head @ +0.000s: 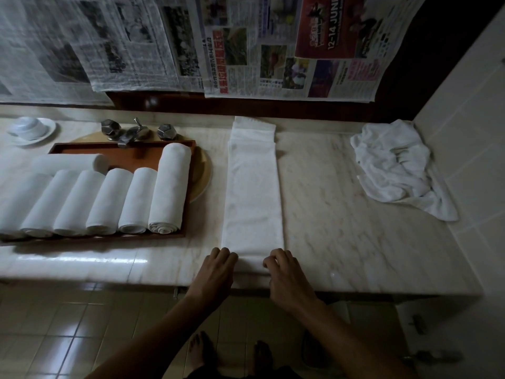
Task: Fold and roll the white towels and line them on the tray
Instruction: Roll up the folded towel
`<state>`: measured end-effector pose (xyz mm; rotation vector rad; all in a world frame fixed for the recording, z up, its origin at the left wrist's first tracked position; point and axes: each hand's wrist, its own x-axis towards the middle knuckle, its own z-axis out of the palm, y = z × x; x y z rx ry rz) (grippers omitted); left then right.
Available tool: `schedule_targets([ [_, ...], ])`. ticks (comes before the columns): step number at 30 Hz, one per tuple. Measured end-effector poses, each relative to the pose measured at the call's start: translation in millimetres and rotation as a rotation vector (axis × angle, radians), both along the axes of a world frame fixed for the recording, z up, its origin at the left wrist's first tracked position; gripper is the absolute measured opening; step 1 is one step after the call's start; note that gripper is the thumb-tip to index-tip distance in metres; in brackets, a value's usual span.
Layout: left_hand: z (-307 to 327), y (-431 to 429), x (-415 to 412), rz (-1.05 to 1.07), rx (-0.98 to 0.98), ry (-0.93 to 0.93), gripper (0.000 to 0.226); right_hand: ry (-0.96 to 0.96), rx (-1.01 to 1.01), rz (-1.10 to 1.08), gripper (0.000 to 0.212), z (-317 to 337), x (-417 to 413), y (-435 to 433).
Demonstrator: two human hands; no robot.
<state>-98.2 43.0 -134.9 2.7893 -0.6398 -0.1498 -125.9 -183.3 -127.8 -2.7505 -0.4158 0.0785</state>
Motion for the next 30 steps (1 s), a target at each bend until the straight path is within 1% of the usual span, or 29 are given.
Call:
schedule_targets([
  [3, 7, -2, 5, -0.037, 0.047, -0.02, 0.038, 0.006, -0.039, 0.027, 0.04, 1, 5, -2],
  [7, 9, -1, 10, -0.079, 0.108, -0.067, 0.032, 0.022, -0.049, 0.052, 0.041, 1, 9, -8],
  [10, 11, 2, 12, -0.078, 0.084, -0.035, 0.028, 0.091, -0.003, 0.034, 0.044, 5, 12, -16],
  [12, 10, 5, 10, -0.038, -0.013, 0.013, 0.027, 0.179, 0.074, 0.0, 0.039, 7, 13, -22],
  [14, 13, 10, 7, 0.022, -0.121, 0.078, 0.026, 0.239, 0.191, -0.081, 0.028, 9, 13, -27],
  [17, 20, 14, 6, 0.155, -0.283, 0.147, 0.017, 0.242, 0.401, -0.213, 0.019, 10, 14, -33],
  [20, 26, 17, 12, 0.31, -0.409, 0.269, 0.013, 0.261, 0.494, -0.306, 0.016, 11, 17, -35],
  [23, 30, 19, 21, 0.401, -0.425, 0.368, 0.014, 0.238, 0.481, -0.334, 0.014, 10, 21, -29],
  [26, 28, 20, 27, 0.508, -0.489, 0.416, 0.007, 0.14, 0.386, -0.313, 0.021, 10, 23, -19],
  [28, 27, 17, 26, 0.545, -0.488, 0.374, 0.005, 0.091, 0.331, -0.278, 0.029, 9, 25, -12],
  [30, 25, 11, 24, 0.528, -0.448, 0.254, 0.008, 0.096, 0.271, -0.242, 0.038, 6, 25, -6],
])
